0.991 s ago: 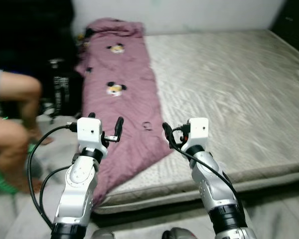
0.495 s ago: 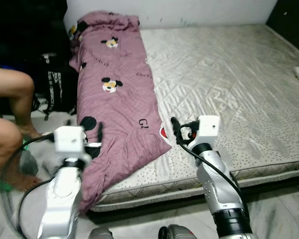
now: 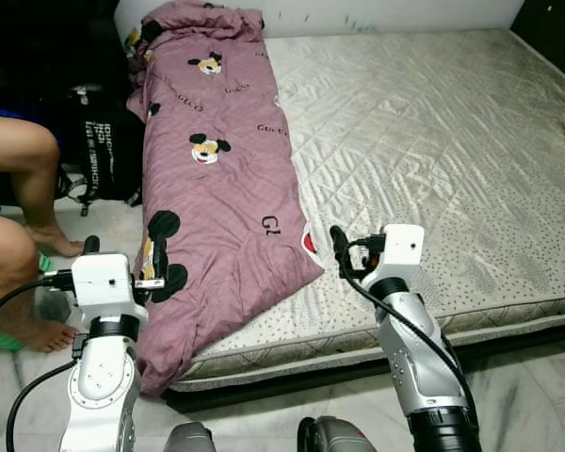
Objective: Clean up the room
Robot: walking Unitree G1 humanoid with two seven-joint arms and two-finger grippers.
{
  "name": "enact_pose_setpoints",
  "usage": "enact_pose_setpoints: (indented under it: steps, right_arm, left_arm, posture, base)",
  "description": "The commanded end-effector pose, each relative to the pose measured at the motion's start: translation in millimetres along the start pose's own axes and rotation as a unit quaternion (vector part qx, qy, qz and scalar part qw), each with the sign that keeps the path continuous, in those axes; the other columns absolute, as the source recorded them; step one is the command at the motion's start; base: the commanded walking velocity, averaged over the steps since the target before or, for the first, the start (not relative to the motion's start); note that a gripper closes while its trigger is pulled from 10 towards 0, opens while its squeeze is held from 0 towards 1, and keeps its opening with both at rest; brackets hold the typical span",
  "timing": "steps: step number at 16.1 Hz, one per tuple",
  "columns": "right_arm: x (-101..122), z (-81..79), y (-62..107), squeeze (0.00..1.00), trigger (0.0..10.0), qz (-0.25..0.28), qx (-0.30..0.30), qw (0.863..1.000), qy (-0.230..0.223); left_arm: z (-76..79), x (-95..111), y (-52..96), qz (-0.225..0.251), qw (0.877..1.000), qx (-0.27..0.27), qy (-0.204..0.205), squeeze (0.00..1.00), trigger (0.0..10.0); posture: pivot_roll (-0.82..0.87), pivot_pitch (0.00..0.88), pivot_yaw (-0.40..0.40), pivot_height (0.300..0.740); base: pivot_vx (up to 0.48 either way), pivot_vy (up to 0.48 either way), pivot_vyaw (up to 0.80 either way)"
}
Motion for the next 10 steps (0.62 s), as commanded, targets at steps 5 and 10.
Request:
enact_pose_setpoints:
  steps: [5,10]
  right_arm:
    - [4,9.5,9.9,0.0,10.0,0.0,-0.005,1.0,0.016]
    - [2,5.4,10.2,0.0,10.0,-0.005,0.002,1.0,0.015]
  left_arm:
    - [-11.3,-4,17.6,-0.013,1.0,0.018,-0.017,0.0,10.0]
    - [-6.9,-4,16.4,-0.015,1.0,0.006,-0.024,0.0,10.0]
  posture:
    - [0.09,0.158,-0.022,0.74]
    - [0.1,0.161,-0.024,0.74]
  base:
    - [0.0,0.0,0.0]
    - [0.0,0.0,0.0]
Point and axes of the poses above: a point about 5 cm out from each wrist's last joint towards the gripper, its own y axis pointing back from the gripper into the wrist, its own x axis along the axis of the wrist's last joint, z = x × y, the point moved 5 cm from there along -y, pointing out of the wrist towards the gripper, and after that the axes turned 6 degrees about -y, right-handed, at the moved point
